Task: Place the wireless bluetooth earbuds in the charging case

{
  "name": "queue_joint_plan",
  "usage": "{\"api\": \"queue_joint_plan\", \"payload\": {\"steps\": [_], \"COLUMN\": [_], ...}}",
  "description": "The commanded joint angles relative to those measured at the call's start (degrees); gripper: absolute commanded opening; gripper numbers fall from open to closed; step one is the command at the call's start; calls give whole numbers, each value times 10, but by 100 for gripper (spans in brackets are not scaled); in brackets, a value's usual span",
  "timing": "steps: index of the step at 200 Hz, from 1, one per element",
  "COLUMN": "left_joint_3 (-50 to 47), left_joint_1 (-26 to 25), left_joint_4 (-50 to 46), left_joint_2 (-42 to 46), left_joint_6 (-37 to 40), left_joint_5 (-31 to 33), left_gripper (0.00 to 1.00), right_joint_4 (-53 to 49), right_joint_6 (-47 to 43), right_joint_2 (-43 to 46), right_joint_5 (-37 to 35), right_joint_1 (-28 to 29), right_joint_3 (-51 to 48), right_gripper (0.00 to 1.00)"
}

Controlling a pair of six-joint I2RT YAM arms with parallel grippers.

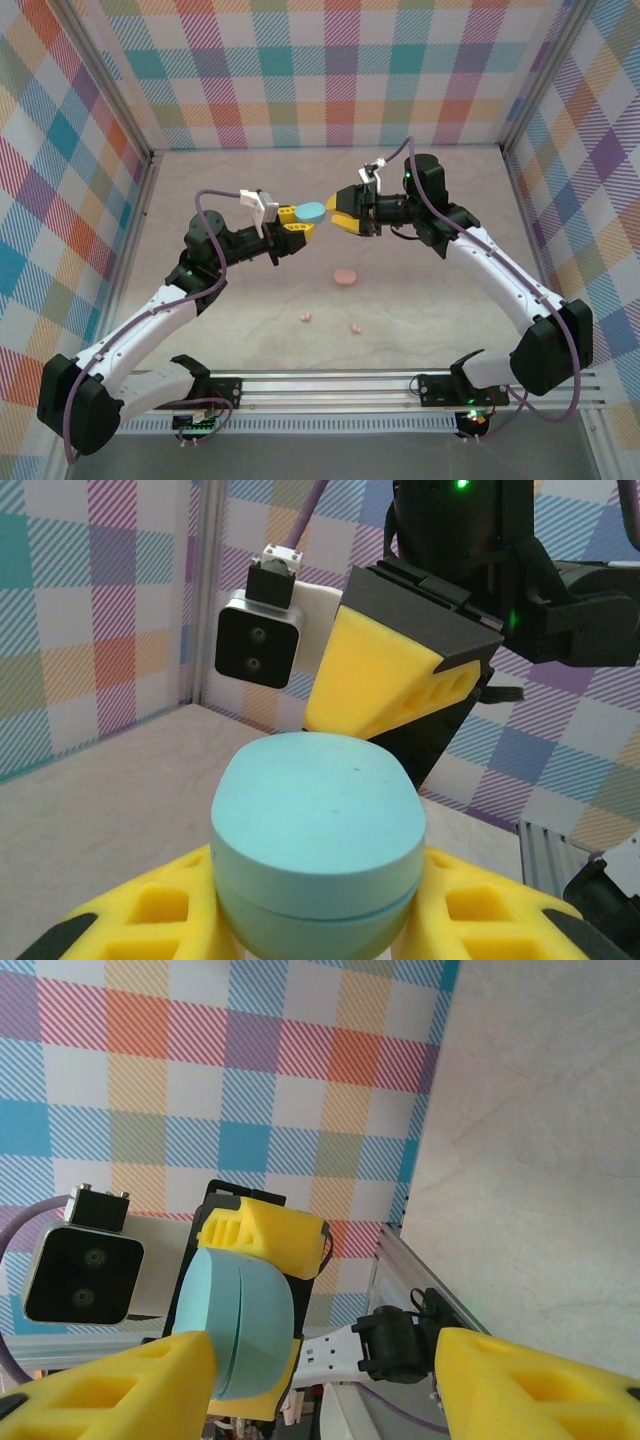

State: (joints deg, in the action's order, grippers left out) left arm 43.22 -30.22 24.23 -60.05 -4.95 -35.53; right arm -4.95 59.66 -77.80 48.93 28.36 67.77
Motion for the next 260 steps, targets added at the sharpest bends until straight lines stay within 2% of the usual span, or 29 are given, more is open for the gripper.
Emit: {"api": "queue_joint_plan", "payload": {"steps": [1,33,79,165,220,260], "left_joint_3": [13,0,-2,3,6,3], "left_joint_1": [-2,-2,-2,-2,-3,-3], "left_joint_4": [23,34,33,46,67,73], "left_joint_2": [-8,0,4,-13,-26,-25], "left_joint_6": [-10,-17,-17,-24,-36,-36], "left_joint_5": [-17,-6,-7,-16,-20,-14], "left_gripper": [29,29,29,29,29,29], "right_joint_4": [-24,-79,-20,11,97,106], "right_joint_6": [-16,-36,1,20,89,95], "right_joint_2": [4,27,33,37,-16,-25], "right_joint_5": [24,-16,-4,-23,13,33], "right_joint_1": [14,0,-6,-4,33,38], "right_joint_3": [11,2,-10,-8,-8,-6], "right_gripper": [61,60,61,64,65,62]}}
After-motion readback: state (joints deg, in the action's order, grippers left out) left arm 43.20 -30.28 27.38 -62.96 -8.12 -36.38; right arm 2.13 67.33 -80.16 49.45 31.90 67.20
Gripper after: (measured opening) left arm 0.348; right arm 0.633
